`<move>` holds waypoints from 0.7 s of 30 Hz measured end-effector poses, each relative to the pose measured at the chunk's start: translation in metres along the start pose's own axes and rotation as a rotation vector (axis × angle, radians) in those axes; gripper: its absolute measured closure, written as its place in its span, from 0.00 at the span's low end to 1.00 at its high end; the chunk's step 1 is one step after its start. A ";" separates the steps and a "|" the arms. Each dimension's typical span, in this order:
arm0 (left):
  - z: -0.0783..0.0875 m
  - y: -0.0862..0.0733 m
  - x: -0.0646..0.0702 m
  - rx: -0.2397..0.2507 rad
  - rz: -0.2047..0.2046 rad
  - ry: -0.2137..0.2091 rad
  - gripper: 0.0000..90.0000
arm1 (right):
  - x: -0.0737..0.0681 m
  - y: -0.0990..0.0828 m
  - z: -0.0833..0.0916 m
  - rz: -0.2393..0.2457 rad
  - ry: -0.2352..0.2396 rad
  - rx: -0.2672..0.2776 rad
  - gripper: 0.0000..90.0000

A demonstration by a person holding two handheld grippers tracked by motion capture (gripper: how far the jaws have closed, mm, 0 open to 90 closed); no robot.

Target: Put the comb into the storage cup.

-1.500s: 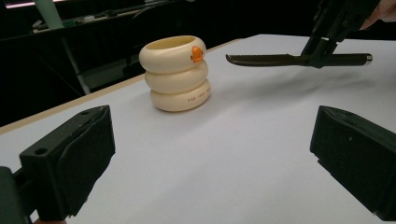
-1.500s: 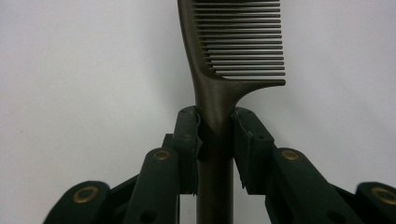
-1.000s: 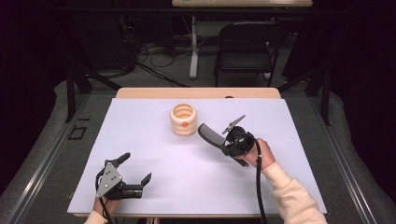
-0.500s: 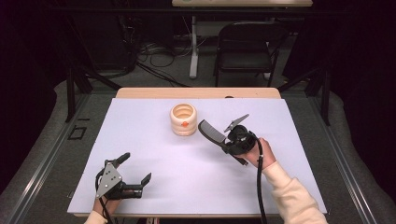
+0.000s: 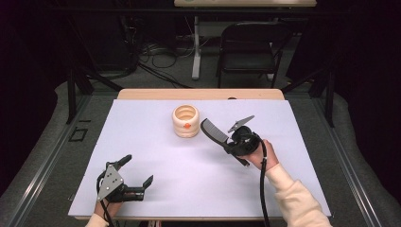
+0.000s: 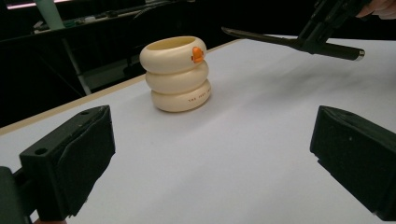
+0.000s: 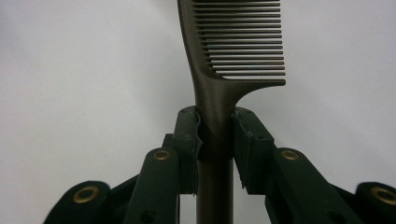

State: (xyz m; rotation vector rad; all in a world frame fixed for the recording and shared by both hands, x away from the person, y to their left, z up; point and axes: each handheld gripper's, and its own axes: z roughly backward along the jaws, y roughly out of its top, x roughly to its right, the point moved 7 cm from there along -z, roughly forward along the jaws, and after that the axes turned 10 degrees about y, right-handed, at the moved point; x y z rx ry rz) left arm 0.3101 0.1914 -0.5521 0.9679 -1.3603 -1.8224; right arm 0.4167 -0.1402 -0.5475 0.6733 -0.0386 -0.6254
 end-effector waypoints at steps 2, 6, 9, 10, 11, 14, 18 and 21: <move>0.000 0.000 0.000 0.000 0.000 0.000 0.00 | 0.000 0.000 0.000 0.000 -0.003 -0.005 0.80; 0.000 0.000 0.000 0.000 -0.002 0.000 0.00 | 0.000 0.001 0.000 -0.002 -0.002 0.014 0.80; 0.000 0.000 0.000 0.000 0.000 0.000 0.00 | 0.000 0.002 0.001 -0.002 -0.006 0.030 0.80; 0.000 0.000 0.000 0.000 0.000 0.000 0.00 | 0.000 0.002 0.001 -0.002 -0.006 0.030 0.80; 0.000 0.000 0.000 -0.001 0.000 0.000 0.00 | -0.001 0.003 0.001 -0.001 -0.005 0.036 0.80; 0.000 0.000 0.000 -0.001 0.001 0.001 0.00 | 0.000 0.003 0.001 0.000 -0.010 0.051 0.80; 0.000 0.000 0.000 -0.001 0.001 0.001 0.00 | -0.001 0.004 0.002 0.002 -0.009 0.056 0.80; 0.000 0.000 0.000 -0.001 0.001 0.000 0.00 | -0.001 0.005 0.002 0.007 -0.014 0.074 0.80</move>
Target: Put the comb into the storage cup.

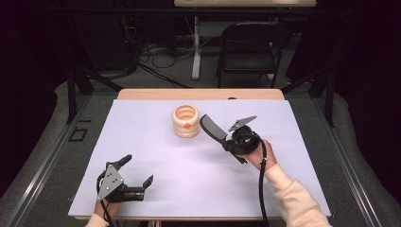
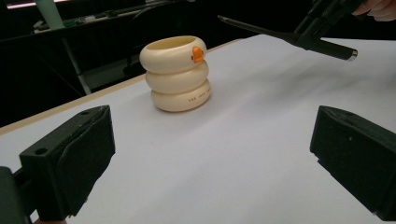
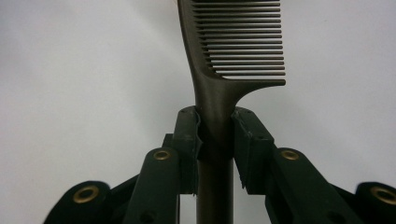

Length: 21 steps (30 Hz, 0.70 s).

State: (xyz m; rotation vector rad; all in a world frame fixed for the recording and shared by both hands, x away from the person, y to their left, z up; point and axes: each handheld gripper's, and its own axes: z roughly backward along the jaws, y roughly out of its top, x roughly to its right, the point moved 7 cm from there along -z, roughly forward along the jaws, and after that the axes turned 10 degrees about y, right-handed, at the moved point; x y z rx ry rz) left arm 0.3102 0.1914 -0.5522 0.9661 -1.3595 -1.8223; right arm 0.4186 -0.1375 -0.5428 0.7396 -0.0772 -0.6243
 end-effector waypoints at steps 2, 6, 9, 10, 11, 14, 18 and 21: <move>0.000 0.000 0.000 0.000 0.000 0.000 0.00 | 0.000 0.000 0.000 0.001 0.001 0.002 0.80; 0.000 0.000 0.000 0.000 -0.001 0.000 0.00 | 0.000 0.001 -0.001 0.003 -0.001 0.015 0.80; 0.000 0.000 0.000 -0.001 -0.001 0.000 0.00 | 0.000 0.002 -0.001 0.006 -0.004 0.024 0.80; 0.000 0.000 0.000 -0.001 0.001 0.000 0.00 | 0.000 0.002 -0.001 0.006 -0.006 0.031 0.80; 0.000 0.000 0.000 0.000 0.001 0.000 0.00 | 0.000 0.003 -0.001 0.004 -0.005 0.033 0.80; 0.000 0.000 0.000 -0.001 0.001 0.000 0.00 | -0.001 0.003 0.000 0.007 -0.005 0.037 0.80; 0.000 0.000 0.000 -0.001 0.001 -0.001 0.00 | -0.001 0.005 -0.001 0.015 -0.006 0.054 0.80; -0.001 0.000 0.000 -0.001 0.002 0.000 0.00 | -0.001 0.006 -0.002 0.018 -0.006 0.071 0.80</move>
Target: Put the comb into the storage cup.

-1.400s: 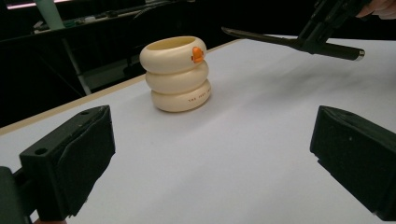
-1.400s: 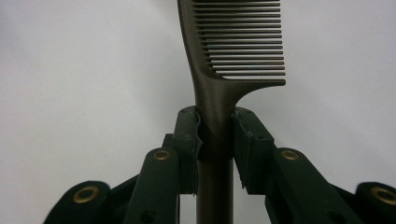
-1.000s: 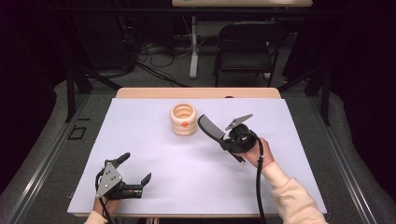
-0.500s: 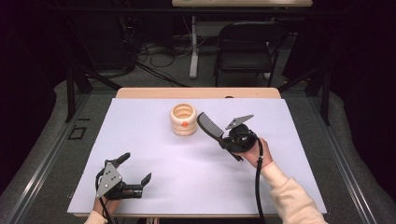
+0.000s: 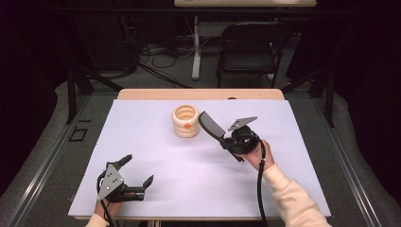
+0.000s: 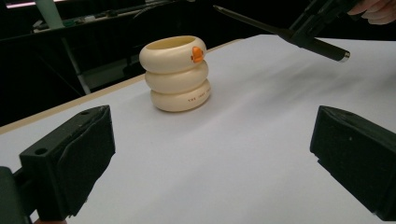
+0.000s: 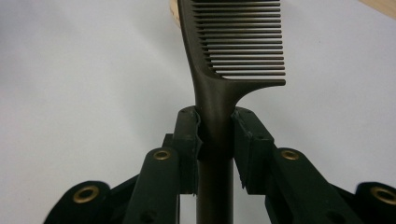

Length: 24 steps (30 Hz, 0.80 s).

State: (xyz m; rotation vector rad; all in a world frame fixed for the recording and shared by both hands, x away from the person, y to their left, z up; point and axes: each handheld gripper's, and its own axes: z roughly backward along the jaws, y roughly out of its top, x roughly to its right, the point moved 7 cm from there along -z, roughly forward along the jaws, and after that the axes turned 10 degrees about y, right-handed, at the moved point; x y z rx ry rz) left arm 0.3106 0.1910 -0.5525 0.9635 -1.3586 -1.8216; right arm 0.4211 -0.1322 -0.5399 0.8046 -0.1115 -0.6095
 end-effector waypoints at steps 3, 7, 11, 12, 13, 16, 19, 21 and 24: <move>0.000 0.000 0.000 0.000 0.001 0.000 0.00 | 0.000 0.001 0.000 0.001 -0.001 0.002 0.80; 0.000 0.000 0.000 0.000 0.002 0.001 0.00 | 0.001 0.002 0.000 0.001 -0.006 0.018 0.80; 0.000 0.000 0.000 0.001 0.000 0.001 0.00 | 0.002 0.006 0.001 0.006 -0.016 0.063 0.80; 0.000 0.000 0.000 0.000 0.001 0.001 0.00 | 0.002 0.006 0.001 0.006 -0.016 0.063 0.80; 0.000 0.000 0.000 0.000 0.001 0.001 0.00 | 0.002 0.006 0.001 0.007 -0.019 0.066 0.80; 0.000 0.000 0.000 -0.001 0.001 0.000 0.00 | 0.003 0.008 0.000 0.018 -0.025 0.081 0.80; 0.000 0.000 0.000 -0.001 0.000 -0.001 0.00 | 0.003 0.008 0.000 0.015 -0.025 0.082 0.80; 0.000 0.000 0.000 -0.001 0.000 0.000 0.00 | 0.003 0.009 -0.001 0.016 -0.028 0.087 0.80; 0.000 0.000 0.000 -0.003 0.001 0.001 0.00 | 0.003 0.011 -0.002 0.016 -0.031 0.097 0.80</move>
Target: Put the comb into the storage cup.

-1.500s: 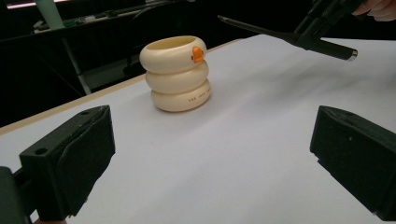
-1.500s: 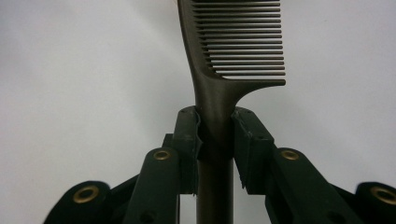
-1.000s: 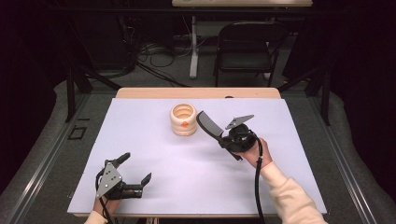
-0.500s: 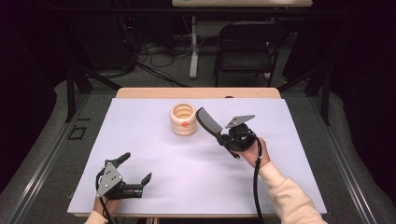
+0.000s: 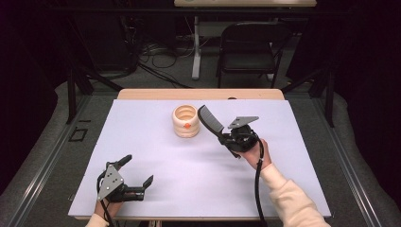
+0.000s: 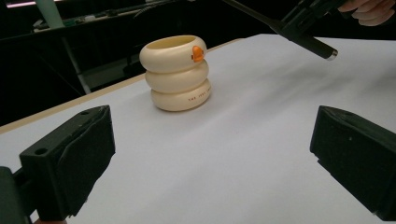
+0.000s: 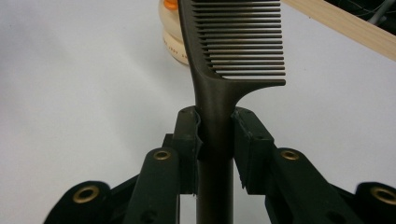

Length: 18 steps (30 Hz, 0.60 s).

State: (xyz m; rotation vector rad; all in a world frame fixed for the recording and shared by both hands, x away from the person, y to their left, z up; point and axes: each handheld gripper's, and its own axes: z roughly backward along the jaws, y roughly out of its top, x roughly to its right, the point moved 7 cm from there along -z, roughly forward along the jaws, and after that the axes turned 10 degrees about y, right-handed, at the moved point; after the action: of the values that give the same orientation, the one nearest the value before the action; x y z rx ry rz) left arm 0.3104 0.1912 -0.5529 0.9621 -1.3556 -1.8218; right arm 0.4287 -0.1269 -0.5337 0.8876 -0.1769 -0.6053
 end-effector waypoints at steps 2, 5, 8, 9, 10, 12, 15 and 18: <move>0.000 0.000 0.000 -0.001 -0.003 -0.002 0.00 | -0.001 0.001 0.000 0.003 -0.001 0.005 0.80; 0.000 0.000 0.000 -0.001 -0.001 -0.003 0.00 | -0.002 0.003 -0.002 0.009 -0.003 0.016 0.80; 0.000 0.000 0.000 -0.001 0.000 -0.004 0.00 | -0.002 0.003 -0.003 0.010 -0.003 0.015 0.80; 0.000 0.000 0.000 -0.001 0.000 -0.004 0.00 | -0.001 0.003 -0.003 0.010 -0.001 0.017 0.80; -0.001 0.000 0.000 -0.001 -0.001 -0.004 0.00 | -0.001 0.003 -0.004 0.008 -0.004 0.018 0.80; -0.001 0.000 0.000 -0.002 -0.001 -0.004 0.00 | 0.000 0.004 -0.005 0.009 -0.005 0.023 0.80; -0.001 0.000 0.001 -0.003 -0.001 -0.005 0.00 | 0.000 0.004 -0.006 0.009 -0.005 0.027 0.80; 0.000 0.000 0.000 -0.003 -0.002 -0.004 0.00 | 0.000 0.005 -0.006 0.016 -0.003 0.030 0.80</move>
State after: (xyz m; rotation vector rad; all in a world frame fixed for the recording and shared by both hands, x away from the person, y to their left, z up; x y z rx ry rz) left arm 0.3105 0.1907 -0.5535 0.9596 -1.3547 -1.8275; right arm 0.4333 -0.1205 -0.5339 0.9135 -0.1957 -0.5907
